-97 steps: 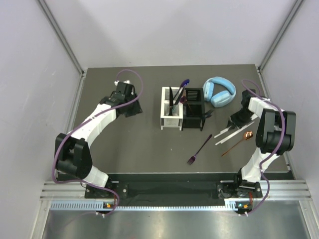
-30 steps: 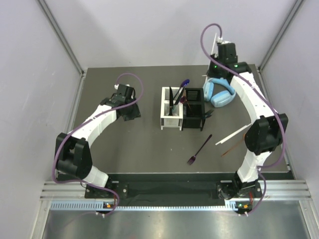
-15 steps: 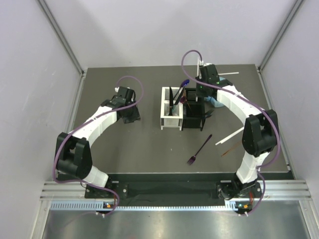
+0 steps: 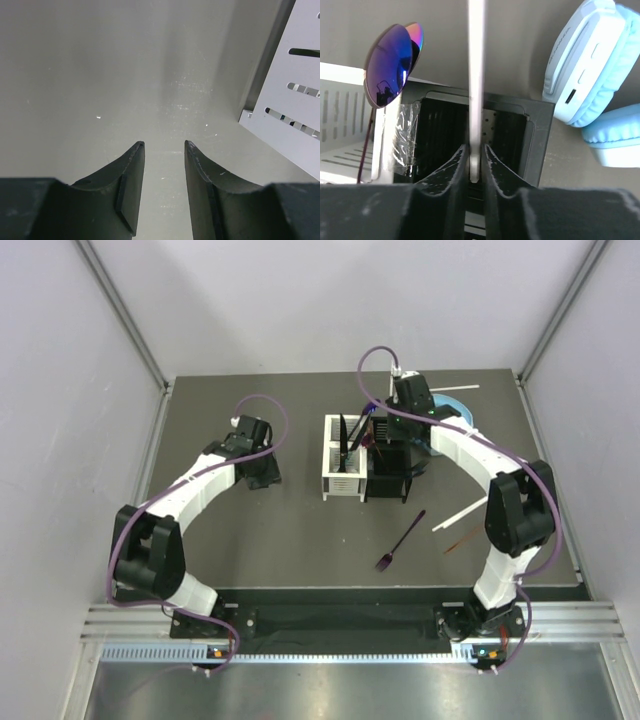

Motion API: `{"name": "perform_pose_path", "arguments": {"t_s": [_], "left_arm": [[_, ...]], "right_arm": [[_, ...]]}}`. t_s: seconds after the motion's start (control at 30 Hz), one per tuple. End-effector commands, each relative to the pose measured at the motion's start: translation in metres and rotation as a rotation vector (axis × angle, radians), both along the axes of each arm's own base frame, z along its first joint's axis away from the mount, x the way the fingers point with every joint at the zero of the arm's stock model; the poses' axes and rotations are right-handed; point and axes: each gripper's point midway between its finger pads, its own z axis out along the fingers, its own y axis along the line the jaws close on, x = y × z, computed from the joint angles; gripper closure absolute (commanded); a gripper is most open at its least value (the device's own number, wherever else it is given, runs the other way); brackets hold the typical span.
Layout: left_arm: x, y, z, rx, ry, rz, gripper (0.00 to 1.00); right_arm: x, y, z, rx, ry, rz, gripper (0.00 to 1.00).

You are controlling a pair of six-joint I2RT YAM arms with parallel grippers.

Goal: Sort the eating utensils into containers
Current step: Place the chopstick in the container.

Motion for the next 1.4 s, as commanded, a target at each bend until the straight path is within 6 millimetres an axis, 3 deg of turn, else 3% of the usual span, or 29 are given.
{"name": "perform_pose_path", "arguments": {"t_s": [0.0, 0.03, 0.13, 0.33, 0.53, 0.57, 0.63, 0.7, 0.73, 0.77, 0.8, 0.83, 0.87, 0.9, 0.93, 0.97, 1.0, 1.03, 1.07, 1.27, 1.37], "left_arm": [[0.014, -0.002, 0.01, -0.005, -0.042, -0.003, 0.57], [0.014, -0.002, 0.009, -0.005, -0.037, -0.004, 0.57], [0.016, -0.004, 0.008, -0.006, -0.036, -0.008, 0.57], [0.018, -0.004, 0.009, -0.008, -0.041, -0.006, 0.57], [0.016, -0.003, 0.007, -0.006, -0.038, -0.007, 0.57], [0.017, -0.003, 0.008, -0.007, -0.04, -0.004, 0.57], [0.017, -0.004, 0.009, -0.007, -0.041, -0.006, 0.57], [0.02, -0.004, 0.011, -0.009, -0.048, -0.004, 0.57], [0.02, -0.004, 0.011, -0.006, -0.046, -0.004, 0.57], [0.02, -0.004, 0.012, -0.007, -0.048, -0.004, 0.57], [0.021, -0.004, 0.013, -0.007, -0.051, -0.003, 0.57], [0.021, -0.004, 0.012, -0.005, -0.048, -0.004, 0.57], [0.021, -0.004, 0.012, -0.004, -0.05, -0.004, 0.57], [0.021, -0.004, 0.012, -0.004, -0.047, -0.006, 0.57], [0.02, -0.004, 0.012, -0.004, -0.045, -0.004, 0.57], [0.021, -0.004, 0.012, -0.001, -0.046, -0.006, 0.57], [0.021, -0.003, 0.013, 0.002, -0.044, -0.005, 0.57], [0.022, -0.002, 0.014, 0.006, -0.045, -0.001, 0.57], [0.023, -0.002, 0.016, 0.007, -0.051, 0.002, 0.57], [0.024, -0.001, 0.017, 0.017, -0.047, 0.0, 0.57], [0.024, 0.0, 0.014, 0.021, -0.039, 0.01, 0.57]], "right_arm": [[-0.012, 0.004, 0.029, 0.047, -0.049, 0.008, 0.82], [-0.012, 0.004, 0.03, 0.049, -0.051, 0.007, 0.82], [-0.017, 0.002, 0.027, 0.043, -0.027, 0.009, 0.7], [-0.022, 0.0, 0.042, 0.06, -0.04, -0.001, 0.65], [-0.018, -0.013, 0.113, 0.062, -0.166, -0.043, 0.65], [-0.014, -0.016, 0.138, 0.074, -0.216, -0.055, 0.64], [-0.007, -0.033, 0.169, 0.078, -0.263, -0.101, 0.6], [0.006, -0.061, 0.177, 0.068, -0.254, -0.164, 0.59], [0.008, -0.074, 0.196, 0.075, -0.262, -0.188, 0.59], [0.024, -0.101, 0.186, 0.062, -0.227, -0.246, 0.59], [0.03, -0.108, 0.188, 0.082, -0.216, -0.252, 0.6], [0.035, -0.119, 0.204, 0.105, -0.23, -0.272, 0.6], [0.051, -0.14, 0.189, 0.114, -0.189, -0.316, 0.6], [0.057, -0.144, 0.187, 0.148, -0.168, -0.312, 0.6], [0.064, -0.15, 0.202, 0.196, -0.194, -0.338, 0.61], [0.073, -0.158, 0.188, 0.225, -0.159, -0.348, 0.61], [0.076, -0.15, 0.187, 0.258, -0.153, -0.326, 0.61], [0.08, -0.165, 0.173, 0.273, -0.128, -0.371, 0.61], [0.087, -0.17, 0.175, 0.289, -0.161, -0.376, 0.61], [0.102, -0.165, 0.116, 0.362, -0.048, -0.353, 0.59], [0.117, -0.173, 0.116, 0.37, -0.098, -0.354, 0.57]]}}
